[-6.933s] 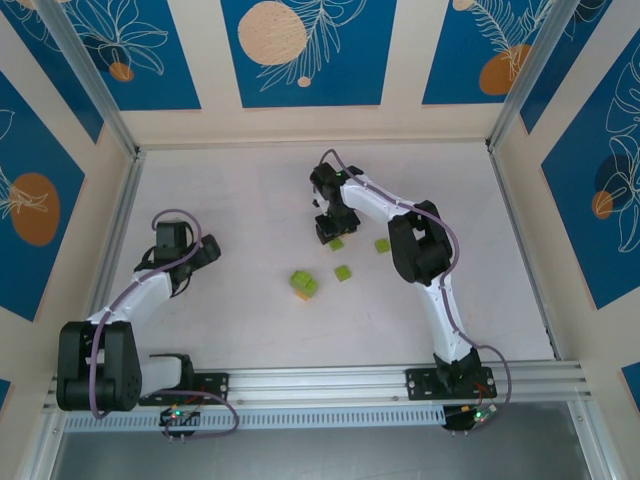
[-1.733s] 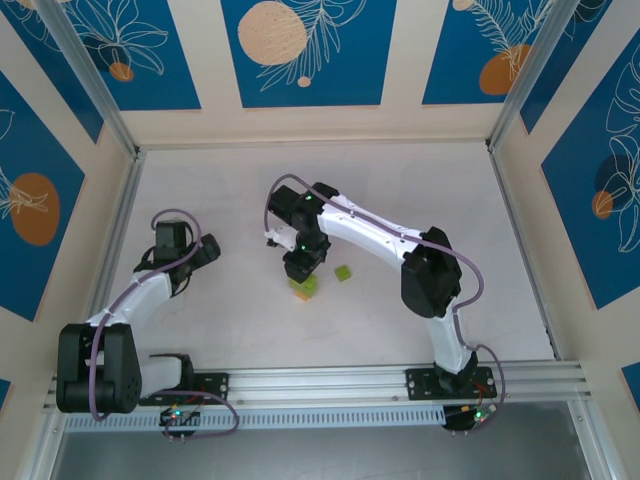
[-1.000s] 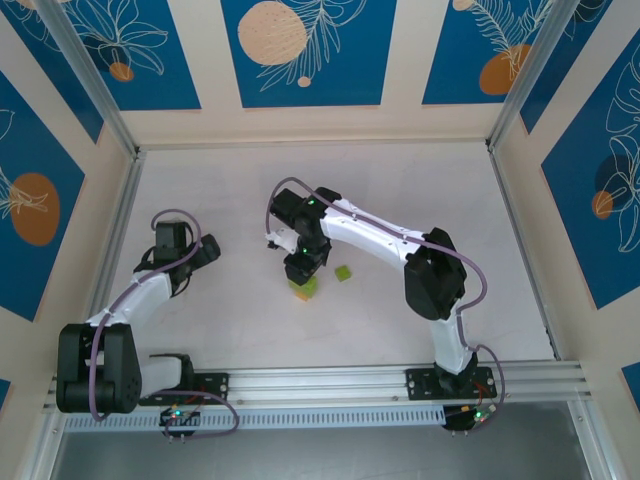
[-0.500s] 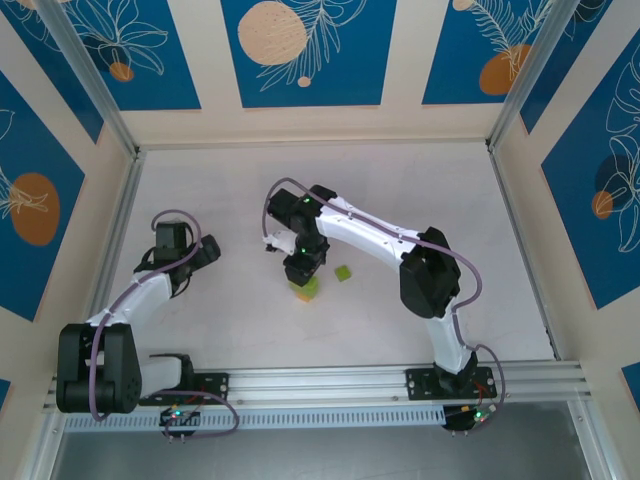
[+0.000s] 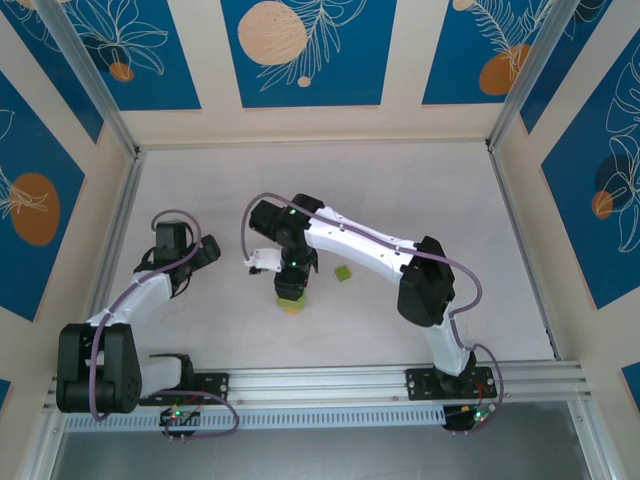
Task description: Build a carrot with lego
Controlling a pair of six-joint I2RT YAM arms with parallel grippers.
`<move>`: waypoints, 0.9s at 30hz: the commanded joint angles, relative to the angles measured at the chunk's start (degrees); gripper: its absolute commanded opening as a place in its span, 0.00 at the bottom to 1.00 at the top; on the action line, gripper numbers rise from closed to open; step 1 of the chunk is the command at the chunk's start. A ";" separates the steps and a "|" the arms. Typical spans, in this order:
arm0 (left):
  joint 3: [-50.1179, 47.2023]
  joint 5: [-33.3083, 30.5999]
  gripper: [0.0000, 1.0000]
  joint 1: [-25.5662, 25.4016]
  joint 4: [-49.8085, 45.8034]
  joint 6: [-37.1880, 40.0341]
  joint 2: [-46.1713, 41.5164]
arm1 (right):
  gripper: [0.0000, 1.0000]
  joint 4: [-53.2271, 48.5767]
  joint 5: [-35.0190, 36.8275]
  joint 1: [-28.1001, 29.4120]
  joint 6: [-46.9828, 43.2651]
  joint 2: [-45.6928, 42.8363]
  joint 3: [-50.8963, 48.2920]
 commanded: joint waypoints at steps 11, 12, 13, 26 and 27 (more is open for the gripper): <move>-0.48 -0.10 0.97 1.06 0.05 -0.65 -0.83 | 0.37 -2.53 -0.45 2.95 -2.13 -2.48 -5.91; -0.43 -0.12 0.97 1.05 -0.01 -0.61 -0.88 | 0.37 -2.49 -0.35 3.06 -2.02 -2.62 -6.22; -0.50 -0.10 0.97 1.02 0.06 -0.62 -0.92 | 0.37 -2.48 -0.30 3.14 -1.97 -2.73 -6.46; -0.58 0.24 0.97 1.09 0.34 -0.59 -1.01 | 0.41 -2.08 -0.17 2.84 -1.15 -3.34 -8.61; -0.57 0.24 0.97 1.04 0.33 -0.61 -1.00 | 0.44 -1.89 -0.03 2.84 -1.15 -3.50 -8.69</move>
